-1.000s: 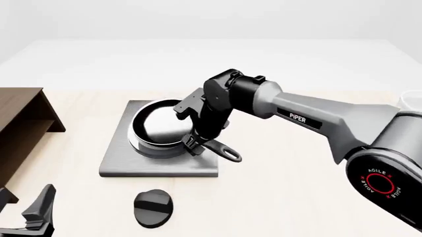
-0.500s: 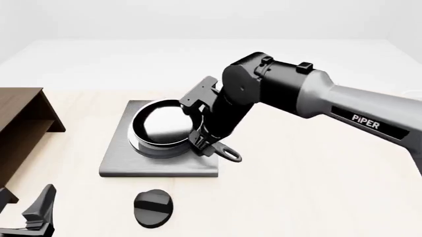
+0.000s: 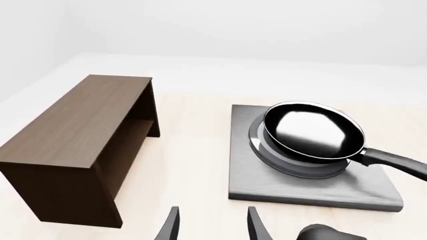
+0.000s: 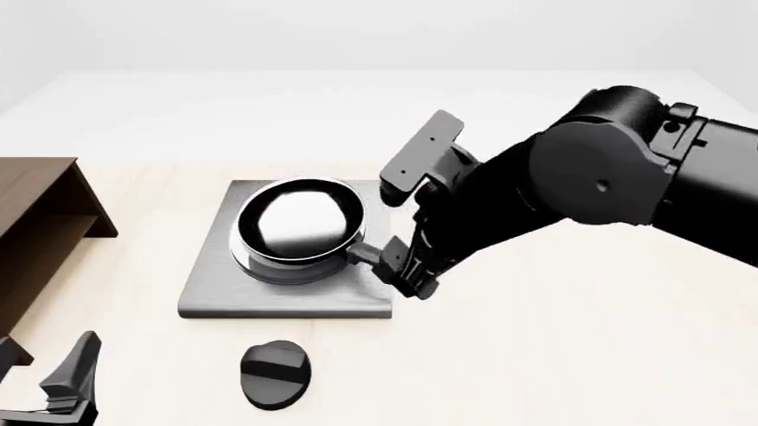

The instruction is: Turn on the stove and put the frying pan on it.

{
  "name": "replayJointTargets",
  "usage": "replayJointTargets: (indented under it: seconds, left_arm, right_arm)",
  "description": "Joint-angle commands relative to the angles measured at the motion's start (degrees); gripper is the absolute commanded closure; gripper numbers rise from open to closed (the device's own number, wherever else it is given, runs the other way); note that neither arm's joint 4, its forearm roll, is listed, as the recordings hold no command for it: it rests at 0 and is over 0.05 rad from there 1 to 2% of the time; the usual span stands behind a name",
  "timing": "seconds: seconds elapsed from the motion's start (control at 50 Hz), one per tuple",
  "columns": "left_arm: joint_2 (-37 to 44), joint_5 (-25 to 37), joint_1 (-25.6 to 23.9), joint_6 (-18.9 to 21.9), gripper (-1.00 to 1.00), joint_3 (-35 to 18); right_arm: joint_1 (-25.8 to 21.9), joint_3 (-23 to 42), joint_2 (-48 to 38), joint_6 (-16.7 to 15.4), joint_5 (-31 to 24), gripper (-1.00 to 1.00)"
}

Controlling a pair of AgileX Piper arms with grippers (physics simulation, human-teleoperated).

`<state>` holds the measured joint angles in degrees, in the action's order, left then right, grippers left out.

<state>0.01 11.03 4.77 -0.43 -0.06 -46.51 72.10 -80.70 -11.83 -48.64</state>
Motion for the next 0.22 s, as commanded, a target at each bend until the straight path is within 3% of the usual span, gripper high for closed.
replayJointTargets:
  seconds: [0.02, 0.06, 0.1, 0.14, 0.22]
  left_arm:
    - [0.0, -0.1, 0.0, 0.1, -1.0, 0.0]
    - [0.0, -0.1, 0.1, 0.0, -1.0, 0.0]
    - [0.0, -0.1, 0.0, 0.0, -1.0, 0.0]
    - [0.0, -0.1, 0.0, 0.0, -1.0, 0.0]
    - [0.0, -0.3, 0.1, -0.2, -1.0, 0.0]
  right_arm:
    - [-0.5, -8.9, 9.7, 1.4, 8.0, -1.0]
    - [2.4, -12.1, 12.2, 0.4, 11.0, -1.0]
    - [2.4, -15.0, 15.6, 2.2, 13.7, -1.0]
    - [3.3, -16.6, 16.8, 2.0, 15.1, -1.0]
    - [5.6, -26.4, 22.3, 2.1, 21.9, -1.0]
